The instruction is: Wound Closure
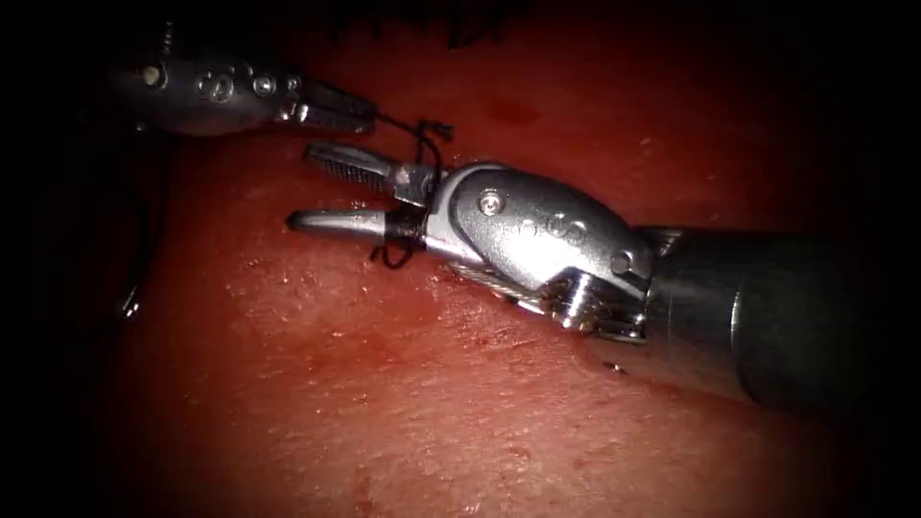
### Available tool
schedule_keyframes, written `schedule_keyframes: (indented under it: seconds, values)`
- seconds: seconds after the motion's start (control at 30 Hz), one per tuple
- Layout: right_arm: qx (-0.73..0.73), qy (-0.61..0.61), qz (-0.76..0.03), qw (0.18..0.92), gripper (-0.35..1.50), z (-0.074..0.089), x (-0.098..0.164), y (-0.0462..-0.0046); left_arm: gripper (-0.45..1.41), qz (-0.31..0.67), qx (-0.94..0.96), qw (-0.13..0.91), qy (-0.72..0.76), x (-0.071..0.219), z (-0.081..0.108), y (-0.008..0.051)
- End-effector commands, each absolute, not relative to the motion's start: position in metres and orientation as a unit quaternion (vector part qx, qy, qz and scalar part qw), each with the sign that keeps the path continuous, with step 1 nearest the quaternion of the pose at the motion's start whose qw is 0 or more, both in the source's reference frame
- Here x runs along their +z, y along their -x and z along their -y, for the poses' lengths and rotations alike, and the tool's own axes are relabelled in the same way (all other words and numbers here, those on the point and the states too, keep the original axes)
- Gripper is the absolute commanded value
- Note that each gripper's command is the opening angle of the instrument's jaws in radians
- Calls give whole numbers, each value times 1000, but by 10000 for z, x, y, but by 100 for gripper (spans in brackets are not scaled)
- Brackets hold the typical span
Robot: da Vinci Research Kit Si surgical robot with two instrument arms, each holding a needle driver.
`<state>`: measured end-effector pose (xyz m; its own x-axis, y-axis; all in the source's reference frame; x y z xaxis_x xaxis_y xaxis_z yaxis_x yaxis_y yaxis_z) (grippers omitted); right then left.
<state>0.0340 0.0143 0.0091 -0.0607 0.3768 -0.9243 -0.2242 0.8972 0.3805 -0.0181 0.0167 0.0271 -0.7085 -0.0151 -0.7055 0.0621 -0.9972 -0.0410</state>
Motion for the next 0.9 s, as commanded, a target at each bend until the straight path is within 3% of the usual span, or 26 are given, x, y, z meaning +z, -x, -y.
schedule_keyframes:
  seconds: [0.03, 0.63, 0.8, 0.9]
  values:
    - [230, -45, -697, 678, 16, -147, 96, -342, -45, -32, -922, 21, -386, 275, -166, 187]
    - [408, -46, -648, 641, 6, -135, 110, -332, -45, -20, -897, -27, -441, 269, -129, 175]
    - [500, -79, -601, 619, 29, -126, 111, -334, -45, -7, -901, -37, -433, 263, -113, 182]
    - [534, -73, -561, 628, 27, -123, 112, -334, -45, -6, -901, -40, -432, 256, -103, 188]
